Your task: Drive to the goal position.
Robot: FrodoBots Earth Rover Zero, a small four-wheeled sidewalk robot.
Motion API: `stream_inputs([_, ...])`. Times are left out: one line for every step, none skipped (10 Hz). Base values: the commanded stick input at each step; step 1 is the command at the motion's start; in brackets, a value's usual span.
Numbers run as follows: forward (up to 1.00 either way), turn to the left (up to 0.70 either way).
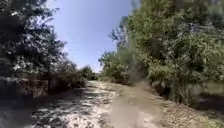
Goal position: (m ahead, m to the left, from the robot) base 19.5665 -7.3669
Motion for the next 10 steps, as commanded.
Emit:
stream_inputs([0.45,0.18])
stream_inputs([0.45,0.02])
stream_inputs([0.45,0.02])
stream_inputs([0.45,0.02])
stream_inputs([0.45,0.02])
stream_inputs([0.45,0.02])
stream_inputs([0.45,0.10])
stream_inputs([0.45,0.27])
stream_inputs([0.45,0.23])
stream_inputs([0.45,0.08])
